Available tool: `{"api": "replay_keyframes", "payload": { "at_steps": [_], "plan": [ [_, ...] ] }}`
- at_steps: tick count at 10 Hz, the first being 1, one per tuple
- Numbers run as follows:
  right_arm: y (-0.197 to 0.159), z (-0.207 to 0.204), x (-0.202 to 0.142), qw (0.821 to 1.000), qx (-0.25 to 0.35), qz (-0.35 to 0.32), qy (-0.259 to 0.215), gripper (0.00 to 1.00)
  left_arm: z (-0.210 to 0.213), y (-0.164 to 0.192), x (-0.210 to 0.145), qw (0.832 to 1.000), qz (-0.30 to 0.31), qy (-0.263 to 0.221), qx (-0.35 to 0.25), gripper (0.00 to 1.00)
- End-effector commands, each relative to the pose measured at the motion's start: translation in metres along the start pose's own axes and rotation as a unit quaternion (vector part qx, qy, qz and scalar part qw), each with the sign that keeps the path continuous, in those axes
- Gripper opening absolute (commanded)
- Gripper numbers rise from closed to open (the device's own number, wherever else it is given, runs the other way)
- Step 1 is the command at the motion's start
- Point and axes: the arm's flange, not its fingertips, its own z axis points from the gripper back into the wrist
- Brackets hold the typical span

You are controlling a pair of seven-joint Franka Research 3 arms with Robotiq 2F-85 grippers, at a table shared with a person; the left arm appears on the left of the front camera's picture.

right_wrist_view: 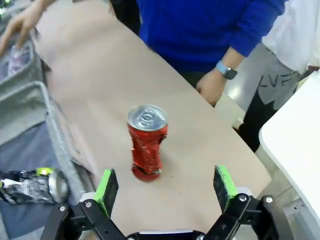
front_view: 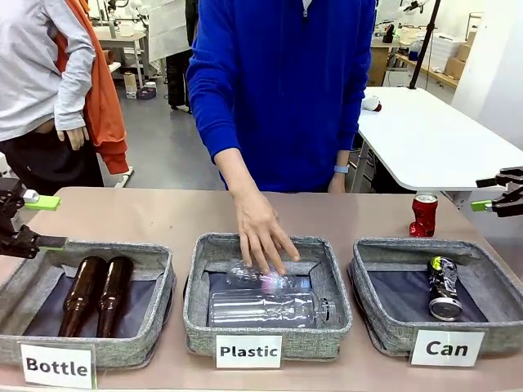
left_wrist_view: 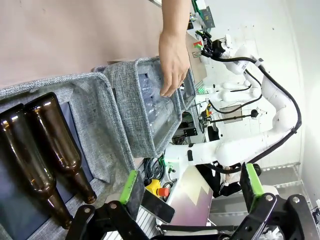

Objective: Sort the can waste into the basket.
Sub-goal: Pick up the can waste from the table and place it in the right Fabric basket.

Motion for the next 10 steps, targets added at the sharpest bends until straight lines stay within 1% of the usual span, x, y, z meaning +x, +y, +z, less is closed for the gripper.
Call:
{"api": "replay_keyframes", "payload": {
  "at_steps": [1,2,5,8,10],
  "plan": [
    [-0.002,-0.008,-0.006,0.999,-0.017,0.029,0.029,1.0,0.001,-0.005,-0.001,1.0,0.005,0.003,-0.002,1.0],
    [-0.001,-0.015,-0.006,0.999,-0.02,0.031,0.03,1.0,0.001,-0.005,-0.001,1.0,0.005,0.003,-0.002,1.0],
    [-0.004,-0.039,-0.011,0.998,0.027,0.003,0.059,1.0,0.001,-0.005,-0.001,1.0,0.005,0.003,-0.002,1.0],
    [-0.001,-0.059,-0.013,0.995,0.063,0.001,0.08,1.0,0.001,-0.005,-0.001,1.0,0.005,0.003,-0.002,1.0],
    [0.001,-0.075,-0.015,0.994,0.076,-0.01,0.078,1.0,0.001,-0.005,-0.001,1.0,0.005,0.003,-0.002,1.0]
  ]
}}
